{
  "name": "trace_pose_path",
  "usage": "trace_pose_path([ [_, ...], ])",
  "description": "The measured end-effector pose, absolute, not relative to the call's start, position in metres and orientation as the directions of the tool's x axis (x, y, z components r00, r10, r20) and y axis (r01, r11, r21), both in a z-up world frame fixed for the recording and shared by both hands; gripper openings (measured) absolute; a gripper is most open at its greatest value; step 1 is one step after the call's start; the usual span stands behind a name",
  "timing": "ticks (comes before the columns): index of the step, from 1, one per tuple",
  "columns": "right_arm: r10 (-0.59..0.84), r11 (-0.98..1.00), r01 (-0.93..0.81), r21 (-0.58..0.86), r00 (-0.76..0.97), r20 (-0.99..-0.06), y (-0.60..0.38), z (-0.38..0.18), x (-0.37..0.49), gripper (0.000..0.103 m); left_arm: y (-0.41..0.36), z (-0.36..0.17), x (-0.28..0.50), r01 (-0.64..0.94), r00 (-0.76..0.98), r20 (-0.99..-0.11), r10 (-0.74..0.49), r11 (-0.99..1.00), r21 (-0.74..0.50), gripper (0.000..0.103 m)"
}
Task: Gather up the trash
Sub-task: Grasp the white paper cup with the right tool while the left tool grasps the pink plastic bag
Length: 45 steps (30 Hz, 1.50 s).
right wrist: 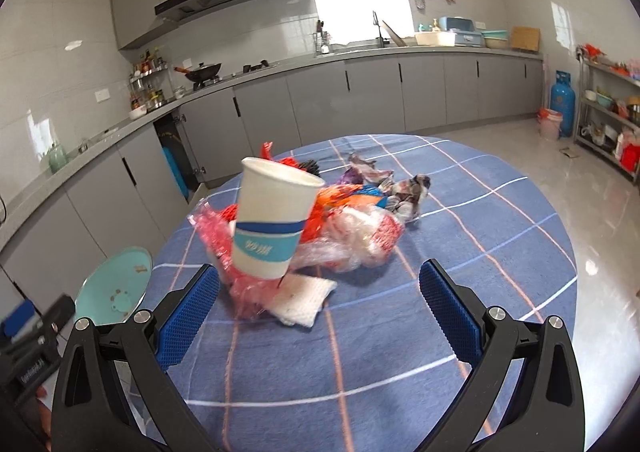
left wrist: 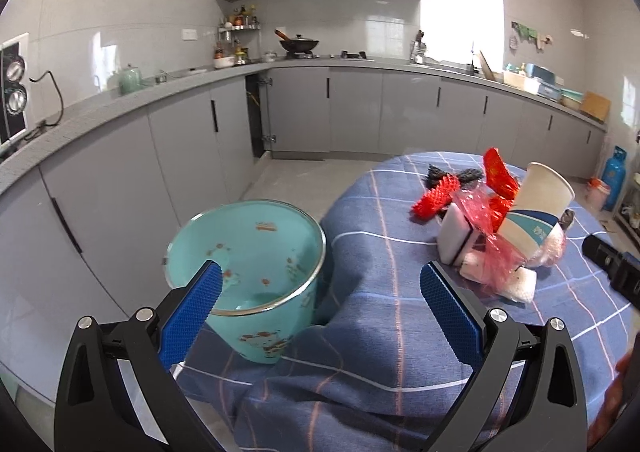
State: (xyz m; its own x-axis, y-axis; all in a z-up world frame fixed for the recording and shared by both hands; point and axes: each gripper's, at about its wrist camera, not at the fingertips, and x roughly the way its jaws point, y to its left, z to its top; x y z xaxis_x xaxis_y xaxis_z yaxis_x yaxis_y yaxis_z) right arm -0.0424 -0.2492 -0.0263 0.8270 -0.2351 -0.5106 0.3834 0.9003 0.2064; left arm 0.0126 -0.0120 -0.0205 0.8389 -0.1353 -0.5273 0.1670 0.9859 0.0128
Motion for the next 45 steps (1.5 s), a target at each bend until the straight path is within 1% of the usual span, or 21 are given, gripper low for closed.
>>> trace_pose_path([
  [2,-0.246,0.894,0.395,0.212,0.828,-0.504,-0.257,-0.027,-0.042,0.098,-0.014,-0.025,0.016,0.184,0.831,-0.535,-0.149,0.983,0.012,0.097],
  [5,-0.191,0.897,0.361,0.256,0.838,-0.511,-0.263,-0.03,-0.029,0.098,-0.018,-0.033,0.027,0.199,0.811,-0.563,-0.159,0.98,0.01,0.097],
  [11,-0.133,0.914,0.305,0.268,0.848,-0.514,-0.258,-0.026,0.015,0.098,-0.027,-0.031,0.037,0.239,0.818,-0.543,-0.192,0.971,0.016,0.096],
  [14,-0.116,0.912,0.3,0.279,0.842,-0.527,-0.26,-0.029,0.033,0.097,-0.034,-0.034,0.045,0.266,0.805,-0.553,-0.215,0.964,0.011,0.094],
  [17,-0.092,0.904,0.3,0.305,0.833,-0.546,-0.265,-0.036,0.045,0.086,-0.045,-0.038,0.055,0.298,0.785,-0.571,-0.24,0.954,0.009,0.087],
  [19,-0.065,0.898,0.297,0.324,0.819,-0.57,-0.269,-0.041,0.054,0.069,-0.053,-0.041,0.061,0.316,0.769,-0.585,-0.258,0.949,-0.004,0.087],
  [20,-0.055,0.897,0.294,0.331,0.816,-0.576,-0.27,-0.043,0.056,0.064,-0.057,-0.041,0.064,0.325,0.761,-0.59,-0.27,0.946,-0.014,0.086],
  [22,-0.039,0.895,0.285,0.344,0.816,-0.577,-0.273,-0.044,0.056,0.061,-0.065,-0.041,0.065,0.351,0.745,-0.598,-0.297,0.936,-0.028,0.086],
  [24,-0.026,0.892,0.27,0.363,0.832,-0.554,-0.276,-0.038,0.049,0.06,-0.073,-0.04,0.066,0.378,0.729,-0.601,-0.328,0.925,-0.046,0.086],
  [27,-0.049,0.901,0.257,0.35,0.861,-0.507,-0.28,-0.021,0.033,0.06,-0.09,-0.038,0.069,0.42,0.699,-0.609,-0.376,0.904,-0.077,0.085],
  [29,-0.115,0.916,0.283,0.283,0.863,-0.492,-0.282,-0.012,0.025,0.06,-0.104,-0.038,0.076,0.447,0.669,-0.613,-0.421,0.886,-0.122,0.085],
  [31,-0.17,0.914,0.321,0.249,0.859,-0.482,-0.289,-0.009,0.016,0.06,-0.122,-0.041,0.082,0.456,0.656,-0.62,-0.432,0.88,-0.131,0.085],
  [35,-0.211,0.895,0.366,0.255,0.851,-0.481,-0.307,-0.013,0.008,0.061,-0.148,-0.049,0.091,0.45,0.621,-0.646,-0.444,0.877,-0.169,0.084],
  [36,-0.217,0.887,0.377,0.265,0.849,-0.481,-0.311,-0.014,0.006,0.061,-0.155,-0.053,0.095,0.445,0.613,-0.656,-0.441,0.878,-0.175,0.08],
  [38,-0.211,0.876,0.381,0.294,0.853,-0.478,-0.316,-0.015,0.006,0.061,-0.162,-0.061,0.099,0.429,0.595,-0.681,-0.427,0.885,-0.18,0.06],
  [39,-0.213,0.875,0.383,0.296,0.854,-0.475,-0.317,-0.016,0.005,0.062,-0.166,-0.068,0.105,0.428,0.564,-0.699,-0.439,0.88,-0.207,0.056],
  [40,-0.221,0.874,0.388,0.292,0.854,-0.472,-0.319,-0.016,0.004,0.062,-0.166,-0.071,0.107,0.429,0.544,-0.705,-0.455,0.873,-0.233,0.049],
  [41,-0.225,0.873,0.391,0.291,0.853,-0.471,-0.319,-0.017,0.003,0.062,-0.167,-0.074,0.108,0.429,0.532,-0.705,-0.468,0.867,-0.253,0.04],
  [42,-0.227,0.872,0.394,0.292,0.852,-0.473,-0.319,-0.018,0.003,0.062,-0.167,-0.075,0.108,0.436,0.529,-0.7,-0.48,0.861,-0.261,0.033],
  [43,-0.227,0.871,0.395,0.292,0.851,-0.475,-0.318,-0.019,0.003,0.062,-0.167,-0.073,0.106,0.461,0.519,-0.689,-0.506,0.845,-0.272,0.023],
  [45,-0.227,0.869,0.398,0.294,0.849,-0.477,-0.317,-0.021,0.003,0.062,-0.163,-0.066,0.101,0.474,0.527,-0.676,-0.515,0.838,-0.269,0.023],
])
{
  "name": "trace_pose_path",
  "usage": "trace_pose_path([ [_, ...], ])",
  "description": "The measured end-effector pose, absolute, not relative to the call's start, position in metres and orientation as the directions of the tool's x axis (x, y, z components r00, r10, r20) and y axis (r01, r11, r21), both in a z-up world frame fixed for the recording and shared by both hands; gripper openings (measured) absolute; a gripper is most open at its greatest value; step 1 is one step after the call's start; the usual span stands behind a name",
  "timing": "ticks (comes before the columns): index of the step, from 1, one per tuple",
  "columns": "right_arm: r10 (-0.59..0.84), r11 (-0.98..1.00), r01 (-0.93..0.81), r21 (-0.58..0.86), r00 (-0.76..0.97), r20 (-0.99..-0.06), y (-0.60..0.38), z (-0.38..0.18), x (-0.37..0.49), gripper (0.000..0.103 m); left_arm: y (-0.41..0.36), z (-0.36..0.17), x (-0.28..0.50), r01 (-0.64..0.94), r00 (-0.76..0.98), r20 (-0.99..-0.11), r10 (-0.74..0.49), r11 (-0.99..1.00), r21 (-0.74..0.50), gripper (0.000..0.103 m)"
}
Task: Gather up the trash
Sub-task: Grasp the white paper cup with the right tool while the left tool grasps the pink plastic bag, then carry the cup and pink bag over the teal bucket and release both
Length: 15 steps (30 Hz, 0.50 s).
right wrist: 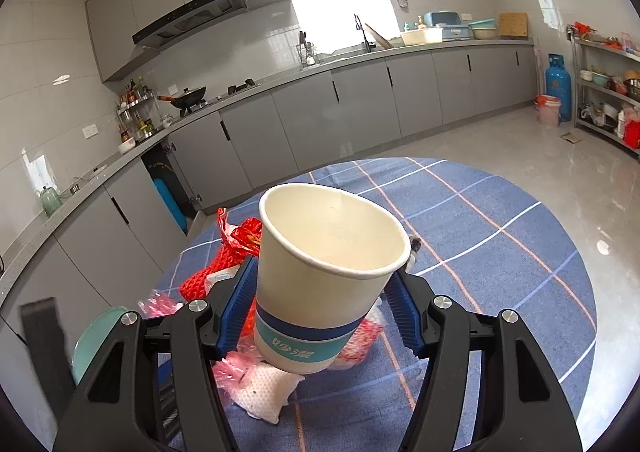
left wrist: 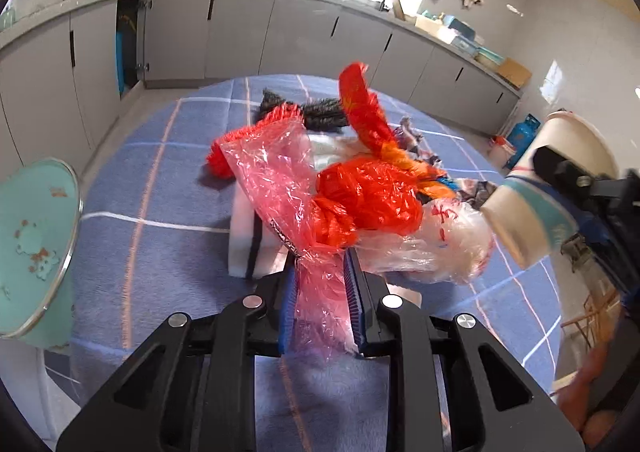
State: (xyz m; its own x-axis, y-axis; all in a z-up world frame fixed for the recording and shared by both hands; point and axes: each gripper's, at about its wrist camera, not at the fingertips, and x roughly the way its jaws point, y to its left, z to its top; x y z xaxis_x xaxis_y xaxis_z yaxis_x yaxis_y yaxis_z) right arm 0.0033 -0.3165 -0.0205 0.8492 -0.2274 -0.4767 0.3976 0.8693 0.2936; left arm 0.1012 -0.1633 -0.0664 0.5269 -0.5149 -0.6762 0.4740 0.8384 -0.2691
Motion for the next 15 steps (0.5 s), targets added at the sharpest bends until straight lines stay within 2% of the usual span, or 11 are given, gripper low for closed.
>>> trace_pose_path([
  [9,-0.227,0.882,0.378,0.282,0.864,-0.45,-0.3,-0.016,-0.004,0.062,-0.115,-0.03,0.077,0.541,0.557,-0.577,-0.597,0.788,-0.293,0.024],
  [15,-0.178,0.902,0.327,0.283,0.877,-0.445,-0.285,-0.019,-0.01,0.062,-0.085,-0.022,0.069,0.514,0.632,-0.55,-0.546,0.827,-0.23,0.024],
])
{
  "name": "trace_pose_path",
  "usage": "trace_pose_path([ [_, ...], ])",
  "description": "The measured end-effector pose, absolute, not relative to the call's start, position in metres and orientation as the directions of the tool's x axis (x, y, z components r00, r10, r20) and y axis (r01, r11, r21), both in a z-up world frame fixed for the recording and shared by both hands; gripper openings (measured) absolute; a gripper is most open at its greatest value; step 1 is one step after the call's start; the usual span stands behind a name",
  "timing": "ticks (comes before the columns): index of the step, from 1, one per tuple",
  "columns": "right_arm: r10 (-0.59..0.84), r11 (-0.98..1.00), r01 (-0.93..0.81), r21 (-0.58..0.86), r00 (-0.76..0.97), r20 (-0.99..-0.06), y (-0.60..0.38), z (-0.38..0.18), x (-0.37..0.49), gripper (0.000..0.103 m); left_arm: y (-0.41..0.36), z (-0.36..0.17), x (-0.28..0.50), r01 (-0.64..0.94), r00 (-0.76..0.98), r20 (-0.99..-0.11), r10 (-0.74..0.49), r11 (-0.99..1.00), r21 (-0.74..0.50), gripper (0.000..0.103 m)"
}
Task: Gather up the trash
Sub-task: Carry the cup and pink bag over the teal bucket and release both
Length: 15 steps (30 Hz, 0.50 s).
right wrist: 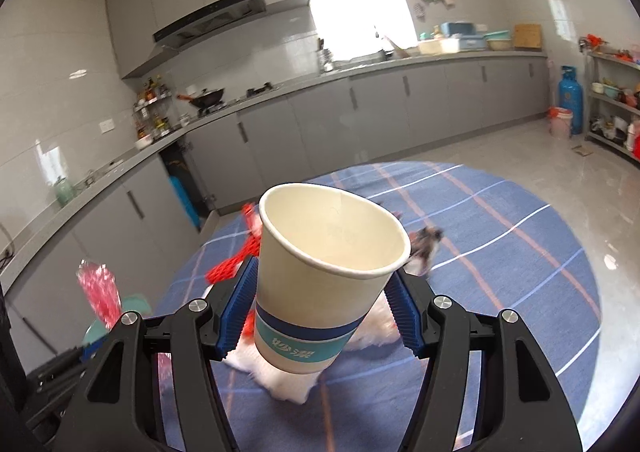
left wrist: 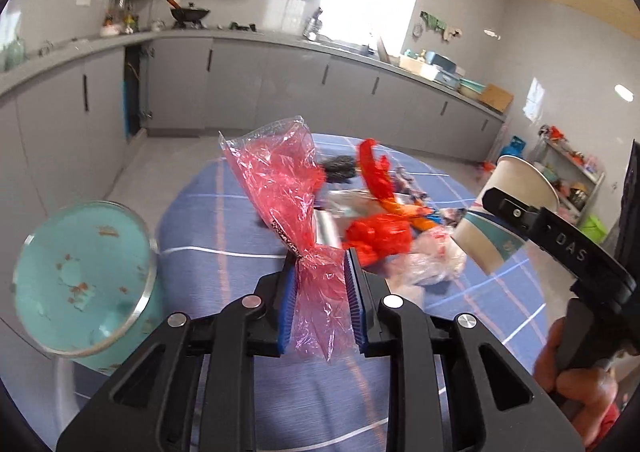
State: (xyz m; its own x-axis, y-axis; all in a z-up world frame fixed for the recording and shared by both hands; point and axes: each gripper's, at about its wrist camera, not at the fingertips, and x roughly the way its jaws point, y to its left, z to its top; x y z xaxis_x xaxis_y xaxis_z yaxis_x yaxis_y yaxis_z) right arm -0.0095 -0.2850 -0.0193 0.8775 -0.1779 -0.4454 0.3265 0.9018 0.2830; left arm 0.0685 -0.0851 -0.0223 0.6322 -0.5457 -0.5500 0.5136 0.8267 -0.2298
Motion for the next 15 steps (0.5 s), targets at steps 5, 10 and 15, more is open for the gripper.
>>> trace_pose_path([
  [5,-0.117,0.941,0.239,0.24,0.895,-0.431,-0.255,-0.01,0.001,0.062,-0.042,-0.014,0.077,0.429,0.692,-0.535,-0.485,0.872,-0.237,0.024],
  [10,-0.042,0.963,0.148,0.226,0.907,-0.418,-0.223,0.0,0.017,0.062,0.008,-0.002,0.084,0.327,0.759,-0.523,-0.387,0.922,-0.207,0.025],
  [15,0.023,0.98,0.062,0.19,0.908,-0.418,-0.182,0.009,0.035,0.062,0.058,0.003,0.098,0.22,0.802,-0.522,-0.289,0.956,-0.192,0.024],
])
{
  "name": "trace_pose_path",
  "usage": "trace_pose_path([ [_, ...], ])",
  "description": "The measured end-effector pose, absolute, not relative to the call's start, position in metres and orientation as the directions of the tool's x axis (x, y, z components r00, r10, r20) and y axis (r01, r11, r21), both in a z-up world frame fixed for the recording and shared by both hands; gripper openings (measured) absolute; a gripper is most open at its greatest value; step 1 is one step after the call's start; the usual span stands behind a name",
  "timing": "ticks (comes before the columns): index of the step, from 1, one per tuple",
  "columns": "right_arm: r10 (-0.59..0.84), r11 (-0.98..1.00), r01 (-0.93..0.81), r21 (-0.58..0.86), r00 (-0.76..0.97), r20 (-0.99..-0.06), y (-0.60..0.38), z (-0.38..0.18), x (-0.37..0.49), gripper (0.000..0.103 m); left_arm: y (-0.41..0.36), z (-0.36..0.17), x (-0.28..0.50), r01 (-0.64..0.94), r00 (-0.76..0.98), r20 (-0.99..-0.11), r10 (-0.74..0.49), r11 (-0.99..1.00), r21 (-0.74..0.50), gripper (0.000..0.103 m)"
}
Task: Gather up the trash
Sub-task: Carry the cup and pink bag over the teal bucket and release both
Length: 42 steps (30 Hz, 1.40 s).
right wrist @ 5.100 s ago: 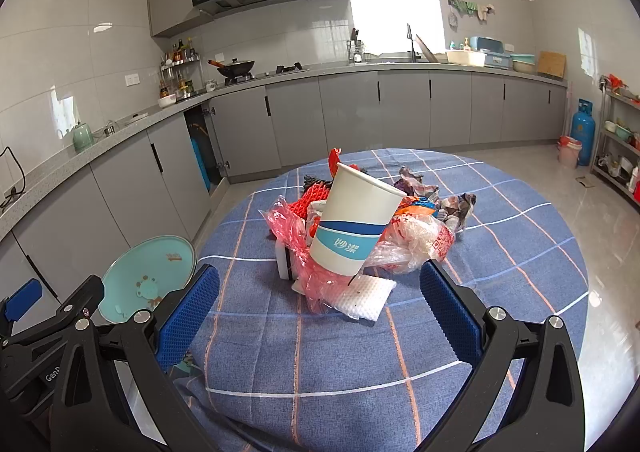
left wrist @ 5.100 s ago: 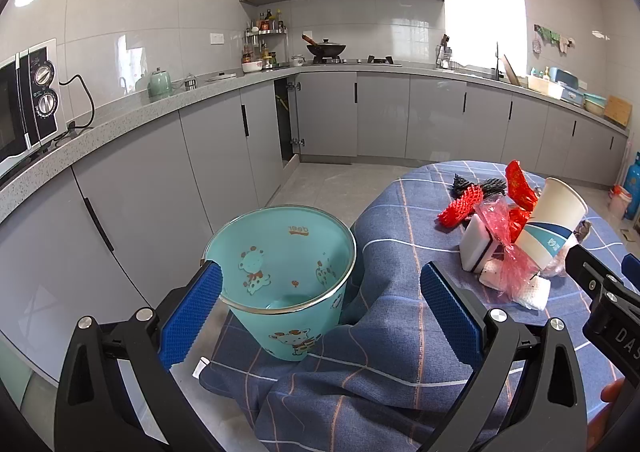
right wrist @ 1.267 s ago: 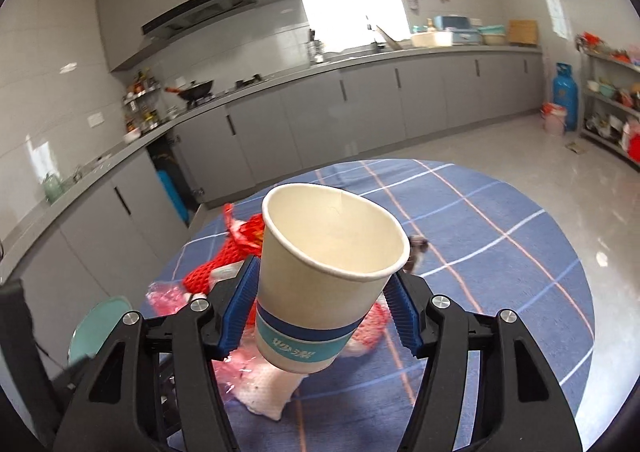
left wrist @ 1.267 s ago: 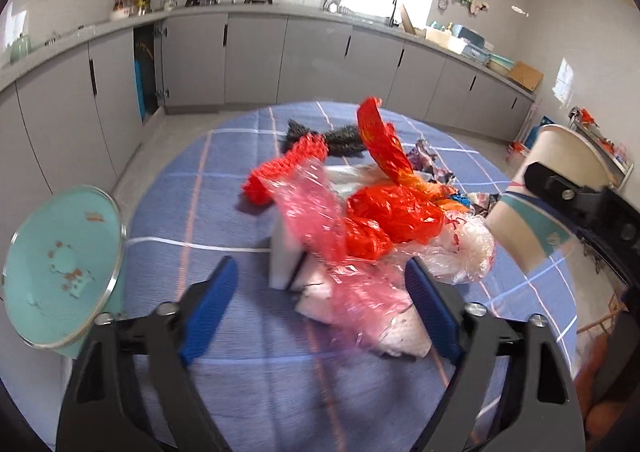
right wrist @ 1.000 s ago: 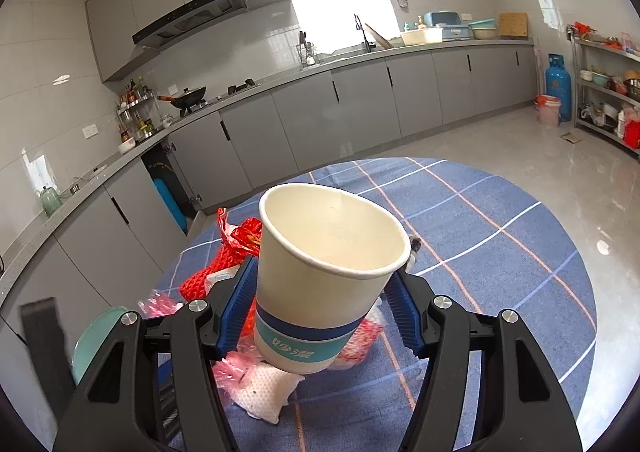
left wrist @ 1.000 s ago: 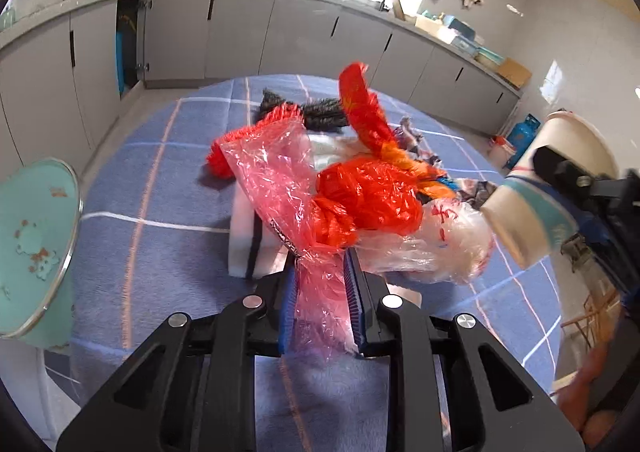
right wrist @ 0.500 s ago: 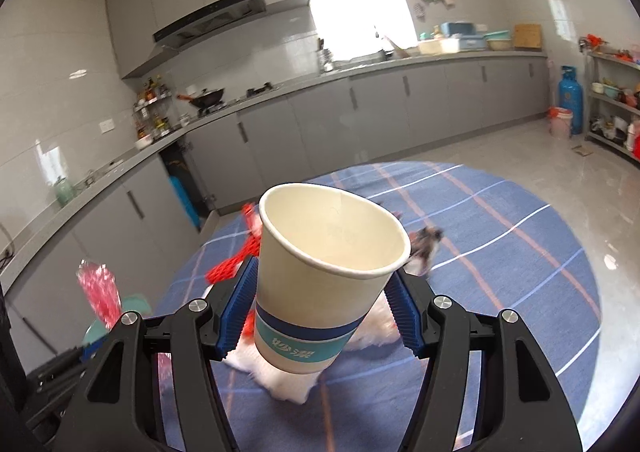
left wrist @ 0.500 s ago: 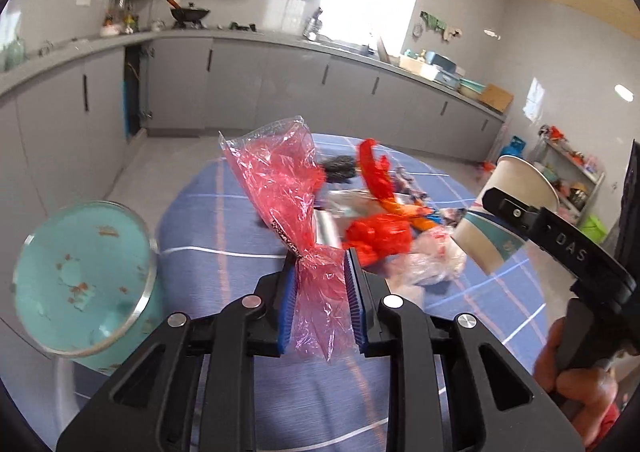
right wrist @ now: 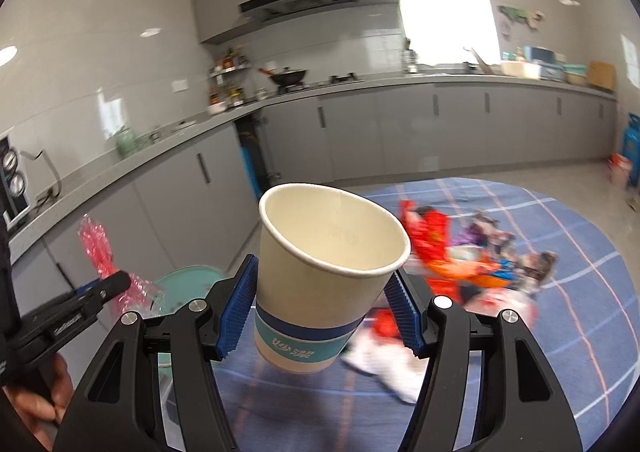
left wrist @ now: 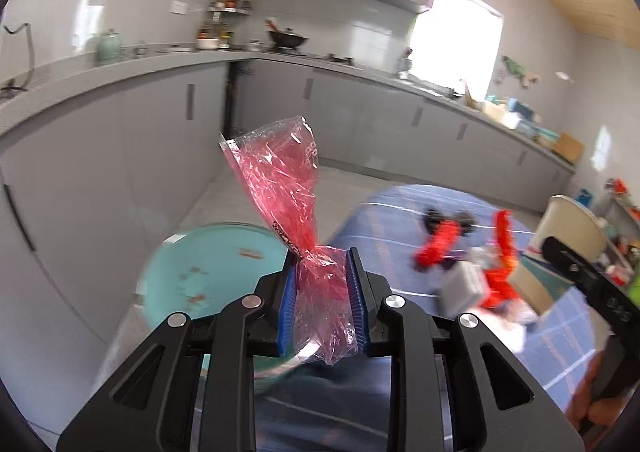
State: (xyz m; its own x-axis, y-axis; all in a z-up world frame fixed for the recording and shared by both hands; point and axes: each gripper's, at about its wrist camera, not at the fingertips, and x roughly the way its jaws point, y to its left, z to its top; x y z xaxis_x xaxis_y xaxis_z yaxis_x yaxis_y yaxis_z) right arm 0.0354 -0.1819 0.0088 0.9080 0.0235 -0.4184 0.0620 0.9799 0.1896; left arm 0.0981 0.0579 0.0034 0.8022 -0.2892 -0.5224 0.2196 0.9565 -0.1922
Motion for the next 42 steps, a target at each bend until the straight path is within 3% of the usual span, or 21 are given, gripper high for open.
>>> trace_pose_path([
  [7,0.127,0.986,-0.066,0.15,0.886,-0.446,-0.117,0.007,0.066,0.062,0.104,-0.01,0.123,0.143,0.781,-0.573,-0.248,0.964,-0.223,0.024],
  [17,0.235,0.972,-0.179,0.154,0.793,-0.562,-0.045,-0.03,0.119,0.062,0.122,-0.044,0.15,0.113,0.734,-0.65,-0.198,0.979,-0.17,0.024],
  [31,0.313,0.95,-0.237,0.205,0.67,-0.673,-0.022,-0.071,0.169,0.063,0.133,-0.089,0.177,0.118,0.656,-0.729,-0.195,0.981,-0.156,0.024],
  [33,0.332,0.943,-0.242,0.228,0.645,-0.688,-0.021,-0.075,0.176,0.066,0.132,-0.092,0.178,0.12,0.645,-0.739,-0.195,0.981,-0.153,0.024],
  [35,0.362,0.932,-0.25,0.262,0.615,-0.701,-0.021,-0.08,0.184,0.078,0.134,-0.096,0.178,0.117,0.642,-0.741,-0.195,0.981,-0.157,0.025],
  [36,0.377,0.926,-0.251,0.281,0.606,-0.7,-0.022,-0.079,0.187,0.081,0.134,-0.097,0.178,0.116,0.641,-0.742,-0.197,0.98,-0.159,0.027],
  [38,0.386,0.922,-0.242,0.302,0.617,-0.686,-0.028,-0.075,0.187,0.081,0.134,-0.098,0.177,0.106,0.643,-0.744,-0.182,0.983,-0.15,0.054],
  [42,0.357,0.93,-0.192,0.315,0.682,-0.639,-0.047,-0.059,0.171,0.081,0.132,-0.092,0.173,0.098,0.665,-0.731,-0.157,0.988,-0.123,0.056],
])
